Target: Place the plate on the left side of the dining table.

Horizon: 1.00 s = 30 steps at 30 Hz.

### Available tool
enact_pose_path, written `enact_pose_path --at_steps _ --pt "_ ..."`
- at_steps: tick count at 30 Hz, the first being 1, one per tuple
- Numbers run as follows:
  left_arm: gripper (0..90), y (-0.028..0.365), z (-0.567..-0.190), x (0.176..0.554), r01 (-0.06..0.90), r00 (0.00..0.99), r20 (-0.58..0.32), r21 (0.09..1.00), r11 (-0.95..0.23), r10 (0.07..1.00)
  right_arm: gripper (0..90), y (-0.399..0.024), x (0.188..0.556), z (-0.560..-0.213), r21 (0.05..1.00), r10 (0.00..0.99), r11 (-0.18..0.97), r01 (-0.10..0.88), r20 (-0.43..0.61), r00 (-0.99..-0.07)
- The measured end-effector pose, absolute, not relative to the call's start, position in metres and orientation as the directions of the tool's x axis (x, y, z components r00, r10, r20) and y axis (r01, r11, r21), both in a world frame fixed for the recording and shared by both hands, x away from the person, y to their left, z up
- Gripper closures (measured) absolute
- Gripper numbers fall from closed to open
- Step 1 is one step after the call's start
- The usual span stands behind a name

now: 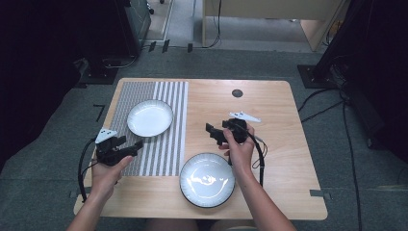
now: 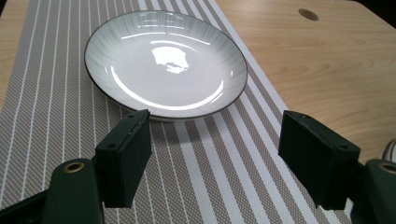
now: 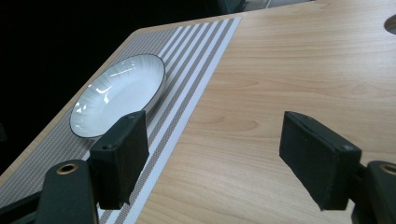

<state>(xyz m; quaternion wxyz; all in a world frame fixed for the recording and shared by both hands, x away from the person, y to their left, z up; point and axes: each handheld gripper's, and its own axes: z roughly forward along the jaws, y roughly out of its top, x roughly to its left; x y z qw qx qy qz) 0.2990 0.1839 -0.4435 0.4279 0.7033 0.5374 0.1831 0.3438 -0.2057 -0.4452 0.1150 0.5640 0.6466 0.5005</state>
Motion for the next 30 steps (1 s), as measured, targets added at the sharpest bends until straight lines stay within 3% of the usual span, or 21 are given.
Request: enact_pose_path --at_steps 21,30 --pt "25.3 0.199 -0.474 0.254 0.613 0.318 -0.212 0.789 -0.03 0.924 23.4 -0.266 0.295 -0.463 0.79 0.874 -0.148 0.595 0.386 -0.295" --pt "25.3 0.209 -0.489 0.24 0.608 0.299 -0.177 0.793 -0.044 0.938 23.3 -0.293 0.278 -0.475 0.791 0.89 -0.165 0.589 0.377 -0.257"
